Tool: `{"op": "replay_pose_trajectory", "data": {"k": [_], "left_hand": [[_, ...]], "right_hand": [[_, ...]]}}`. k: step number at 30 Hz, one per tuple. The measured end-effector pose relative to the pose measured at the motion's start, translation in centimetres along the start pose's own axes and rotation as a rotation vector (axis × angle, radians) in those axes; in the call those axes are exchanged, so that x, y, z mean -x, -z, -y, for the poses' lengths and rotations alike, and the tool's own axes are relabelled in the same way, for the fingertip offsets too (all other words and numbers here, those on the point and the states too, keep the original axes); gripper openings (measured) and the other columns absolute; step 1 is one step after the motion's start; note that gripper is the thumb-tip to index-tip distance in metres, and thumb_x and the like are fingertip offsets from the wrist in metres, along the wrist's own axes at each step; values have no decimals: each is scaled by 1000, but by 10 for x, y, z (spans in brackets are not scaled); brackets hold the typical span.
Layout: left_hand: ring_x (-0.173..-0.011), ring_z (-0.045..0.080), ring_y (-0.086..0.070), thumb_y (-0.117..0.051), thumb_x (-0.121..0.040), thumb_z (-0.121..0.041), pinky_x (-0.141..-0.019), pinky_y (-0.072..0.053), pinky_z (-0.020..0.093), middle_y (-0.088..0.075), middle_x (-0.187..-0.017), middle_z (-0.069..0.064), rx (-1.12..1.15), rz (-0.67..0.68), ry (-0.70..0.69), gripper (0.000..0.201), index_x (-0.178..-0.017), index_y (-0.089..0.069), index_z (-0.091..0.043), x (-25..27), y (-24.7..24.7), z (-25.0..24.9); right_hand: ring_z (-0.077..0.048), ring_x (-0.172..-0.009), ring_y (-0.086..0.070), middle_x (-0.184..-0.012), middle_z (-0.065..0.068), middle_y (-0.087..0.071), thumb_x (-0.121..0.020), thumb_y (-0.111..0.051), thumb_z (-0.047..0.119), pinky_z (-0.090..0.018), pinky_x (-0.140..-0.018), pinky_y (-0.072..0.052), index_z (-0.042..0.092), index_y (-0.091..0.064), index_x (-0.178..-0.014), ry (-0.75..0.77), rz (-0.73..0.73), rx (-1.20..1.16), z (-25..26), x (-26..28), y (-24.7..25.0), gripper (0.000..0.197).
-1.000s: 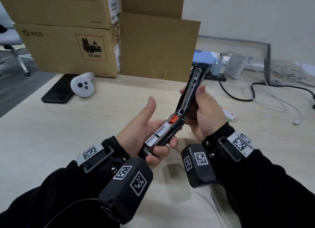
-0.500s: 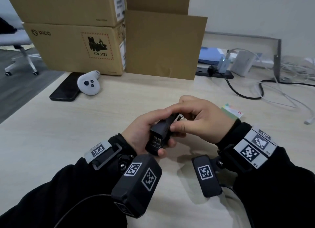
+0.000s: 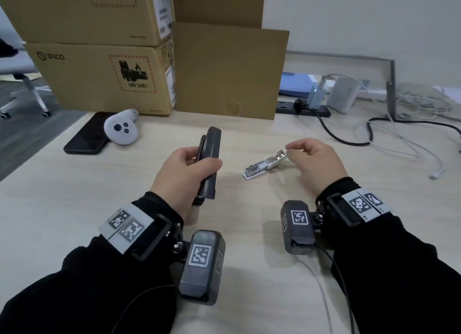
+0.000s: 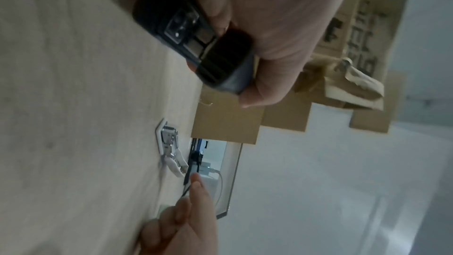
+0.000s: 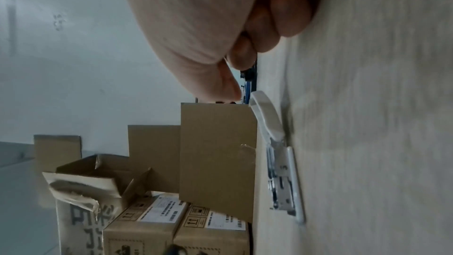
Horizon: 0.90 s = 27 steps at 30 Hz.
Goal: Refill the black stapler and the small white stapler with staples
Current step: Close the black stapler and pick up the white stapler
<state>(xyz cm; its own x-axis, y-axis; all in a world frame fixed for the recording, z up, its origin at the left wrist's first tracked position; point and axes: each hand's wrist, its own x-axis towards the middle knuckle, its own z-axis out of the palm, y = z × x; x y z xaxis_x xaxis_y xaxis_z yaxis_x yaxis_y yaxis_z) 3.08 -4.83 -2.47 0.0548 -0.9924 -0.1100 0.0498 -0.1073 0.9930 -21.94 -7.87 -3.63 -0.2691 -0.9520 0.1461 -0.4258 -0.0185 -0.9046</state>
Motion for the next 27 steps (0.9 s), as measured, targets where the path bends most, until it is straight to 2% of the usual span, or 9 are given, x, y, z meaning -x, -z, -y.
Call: {"op": "replay_pose_trajectory", "data": {"k": [4,7,11,13,15,17,19,22,27], "left_hand": [[-66,12,-70,-78,-66,-36,-56,-53,31,-76,-95,0,-91,-11,-29,63,-124,-56,-25,0,0,3],[-74,20,-75,-81,-63,-45,-64,-61,44,-78,-96,-3,-147,-2,-26,66,-124,-58,-31,-2,-1,7],[-76,16,-76,-81,-75,-39,-68,-60,38,-80,-89,-11,-265,35,-78,51,-122,-62,-28,-3,-1,7],[-76,17,-77,-79,-80,-37,-69,-60,38,-80,-89,-8,-286,43,-97,46,-122,-63,-27,-5,-2,6],[-73,16,-76,-76,-83,-36,-63,-61,36,-80,-89,-6,-270,33,-95,41,-121,-64,-24,-6,-2,6],[-70,15,-75,-75,-85,-35,-56,-59,33,-80,-92,-3,-244,13,-79,37,-118,-64,-22,-8,-3,7],[-77,16,-76,-77,-81,-38,-62,-61,37,-79,-102,-2,-232,5,-84,39,-114,-63,-24,-9,-2,8],[-86,15,-75,-75,-78,-39,-72,-62,41,-75,-110,-5,-264,-17,-118,35,-109,-64,-29,-11,0,10],[-76,16,-71,-70,-86,-30,-63,-57,35,-76,-92,-4,-259,-60,-142,15,-99,-68,-25,-13,-1,11]], "right_hand": [[-11,-63,-50,-63,9,-47,-85,-67,26,-28,-60,-34,30,-68,-108,-2,81,195,0,-5,0,24],[-15,-85,-59,-76,12,-52,-86,-65,34,-26,-67,-38,29,-64,-125,-12,102,280,1,-8,-2,39],[-23,-119,-60,-115,3,-63,-89,-59,41,-35,-98,-45,24,-60,-135,-12,103,349,3,-10,-3,49],[-22,-127,-56,-134,0,-63,-90,-57,43,-34,-103,-40,22,-60,-136,-27,109,384,6,-10,-3,51],[-22,-120,-59,-127,3,-67,-89,-55,46,-34,-95,-42,21,-66,-127,-48,120,433,9,-10,-4,47],[-24,-90,-63,-90,-1,-69,-85,-53,48,-33,-74,-44,17,-75,-102,-68,146,489,13,-10,-5,41],[-25,-73,-60,-73,-7,-63,-84,-54,49,-33,-61,-40,15,-75,-86,-88,162,531,17,-9,-6,40],[-22,-68,-58,-68,-3,-63,-85,-57,48,-32,-58,-39,17,-73,-77,-98,162,530,19,-8,-7,36],[-18,-61,-50,-58,6,-54,-88,-61,39,-31,-57,-36,11,-70,-74,-62,110,369,17,-6,-9,33]]}}
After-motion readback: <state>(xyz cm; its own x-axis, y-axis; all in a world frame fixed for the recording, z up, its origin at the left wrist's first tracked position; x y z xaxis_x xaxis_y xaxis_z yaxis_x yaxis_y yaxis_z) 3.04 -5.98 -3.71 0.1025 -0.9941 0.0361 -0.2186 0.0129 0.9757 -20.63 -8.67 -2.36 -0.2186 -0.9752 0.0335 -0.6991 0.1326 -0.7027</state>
